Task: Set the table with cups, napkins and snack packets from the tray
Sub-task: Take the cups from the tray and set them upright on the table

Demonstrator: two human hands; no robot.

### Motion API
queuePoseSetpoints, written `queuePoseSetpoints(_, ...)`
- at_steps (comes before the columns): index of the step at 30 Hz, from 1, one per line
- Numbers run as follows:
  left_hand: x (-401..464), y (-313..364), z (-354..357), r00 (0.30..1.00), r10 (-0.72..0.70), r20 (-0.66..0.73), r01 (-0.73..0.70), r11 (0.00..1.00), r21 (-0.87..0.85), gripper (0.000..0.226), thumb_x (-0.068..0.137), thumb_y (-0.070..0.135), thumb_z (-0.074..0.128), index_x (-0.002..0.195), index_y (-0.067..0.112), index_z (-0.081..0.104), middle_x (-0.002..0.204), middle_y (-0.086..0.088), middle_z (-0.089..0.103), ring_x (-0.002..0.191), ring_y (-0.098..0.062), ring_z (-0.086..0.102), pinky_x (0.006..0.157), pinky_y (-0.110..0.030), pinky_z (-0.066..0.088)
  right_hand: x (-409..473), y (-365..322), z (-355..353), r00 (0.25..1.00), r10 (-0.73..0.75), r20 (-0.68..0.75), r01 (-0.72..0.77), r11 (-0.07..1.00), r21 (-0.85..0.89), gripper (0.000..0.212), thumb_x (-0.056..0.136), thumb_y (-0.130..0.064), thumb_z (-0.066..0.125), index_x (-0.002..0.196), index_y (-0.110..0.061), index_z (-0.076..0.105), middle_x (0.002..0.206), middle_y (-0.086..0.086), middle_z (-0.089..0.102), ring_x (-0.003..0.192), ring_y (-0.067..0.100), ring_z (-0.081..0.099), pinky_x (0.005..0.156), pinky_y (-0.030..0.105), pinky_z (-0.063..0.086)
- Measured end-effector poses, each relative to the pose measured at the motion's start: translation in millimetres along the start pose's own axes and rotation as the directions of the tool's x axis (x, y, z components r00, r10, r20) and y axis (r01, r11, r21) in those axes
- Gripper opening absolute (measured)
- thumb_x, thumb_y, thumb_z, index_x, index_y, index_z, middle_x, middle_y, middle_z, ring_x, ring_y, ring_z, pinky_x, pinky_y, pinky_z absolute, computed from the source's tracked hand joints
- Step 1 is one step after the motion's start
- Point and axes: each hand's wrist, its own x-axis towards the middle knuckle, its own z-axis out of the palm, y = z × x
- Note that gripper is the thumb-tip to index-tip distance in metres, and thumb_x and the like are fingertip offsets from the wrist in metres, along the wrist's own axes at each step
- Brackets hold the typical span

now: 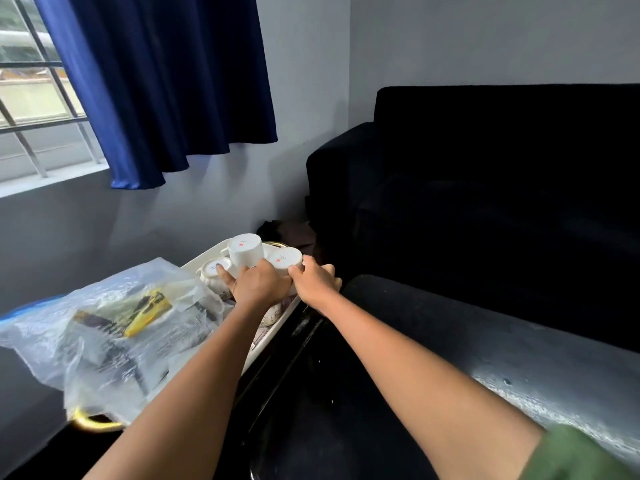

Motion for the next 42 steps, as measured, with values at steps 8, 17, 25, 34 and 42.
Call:
queuePoseSetpoints(8, -13, 12, -20, 0.99, 0.08, -0.116, -0.088, 0.994, -0.066, 0.042, 0.088, 0.049, 0.044, 0.103, 0.012, 0.054, 0.074, -0.002, 0.046, 0.13, -0.03, 0.039, 0.11, -0.056, -0.016, -9, -8, -22, 0.999, 0.034, 0.005, -0.034, 0.939, 0.343, 0.04, 0.091, -0.03, 0.047, 0.129, -0.017, 0.045, 0.13, 0.012, 0.052, 0.12, 0.03, 0.046, 0.104, 0.041, 0.037)
queuePoseSetpoints(17, -79, 43, -32, 0.975, 0.061, -0.214, -0.144, 0.906, -0.397, 0.044, 0.09, 0.04, 0.044, 0.131, 0.024, 0.043, 0.12, -0.003, 0.063, 0.125, -0.025, 0.044, 0.108, -0.052, 0.01, -52, 3, -60, 0.996, 0.087, -0.018, -0.046, 0.682, 0.729, 0.043, 0.081, -0.025, 0.067, 0.118, -0.009, 0.052, 0.117, 0.01, 0.063, 0.107, 0.023, 0.06, 0.096, 0.036, 0.047)
queuePoseSetpoints(25, -151, 54, -16, 0.915, 0.213, -0.343, -0.398, 0.623, -0.673, 0.052, 0.087, 0.014, 0.051, 0.138, 0.02, 0.041, 0.114, 0.002, 0.064, 0.108, -0.014, 0.056, 0.094, -0.028, 0.044, -112, 31, -83, 0.98, 0.15, -0.134, 0.016, 0.608, 0.794, 0.057, 0.065, -0.031, 0.084, 0.107, -0.012, 0.049, 0.105, 0.007, 0.064, 0.097, 0.019, 0.065, 0.085, 0.036, 0.056)
queuePoseSetpoints(34, -194, 72, -20, 0.976, -0.081, 0.202, 0.208, 0.072, -0.975, 0.045, 0.093, 0.031, 0.053, 0.134, 0.015, 0.044, 0.137, -0.002, 0.047, 0.123, -0.02, 0.047, 0.103, -0.037, 0.04, -165, 55, -95, 0.981, 0.178, -0.081, -0.004, 0.433, 0.902, 0.056, 0.069, -0.012, 0.08, 0.118, -0.007, 0.052, 0.114, 0.011, 0.061, 0.104, 0.023, 0.062, 0.093, 0.042, 0.052)
queuePoseSetpoints(42, -199, 69, -17, 0.857, 0.243, 0.455, 0.473, -0.018, -0.881, 0.032, 0.083, 0.043, 0.066, 0.104, 0.02, 0.062, 0.107, -0.005, 0.068, 0.105, -0.02, 0.062, 0.089, -0.039, 0.052, -190, 80, -106, 0.99, 0.14, 0.029, -0.099, 0.52, 0.848, 0.05, 0.071, -0.026, 0.074, 0.117, -0.022, 0.054, 0.114, 0.0, 0.062, 0.108, 0.017, 0.054, 0.087, 0.035, 0.041)
